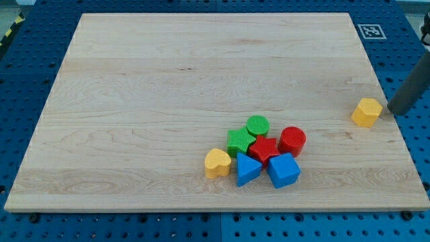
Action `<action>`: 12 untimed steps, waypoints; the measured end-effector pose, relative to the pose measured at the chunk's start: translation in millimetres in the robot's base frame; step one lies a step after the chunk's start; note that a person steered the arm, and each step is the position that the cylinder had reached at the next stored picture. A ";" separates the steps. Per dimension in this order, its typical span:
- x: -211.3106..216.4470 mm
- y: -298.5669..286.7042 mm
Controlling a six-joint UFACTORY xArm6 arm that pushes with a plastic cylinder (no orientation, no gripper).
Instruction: Push the yellow hexagon into the group of blocks
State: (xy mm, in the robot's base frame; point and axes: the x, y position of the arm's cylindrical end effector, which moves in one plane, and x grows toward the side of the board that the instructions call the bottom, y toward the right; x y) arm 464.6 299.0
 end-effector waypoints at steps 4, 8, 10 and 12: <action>10.8 -78.1; 39.7 -128.5; 55.9 -133.1; 56.8 -137.2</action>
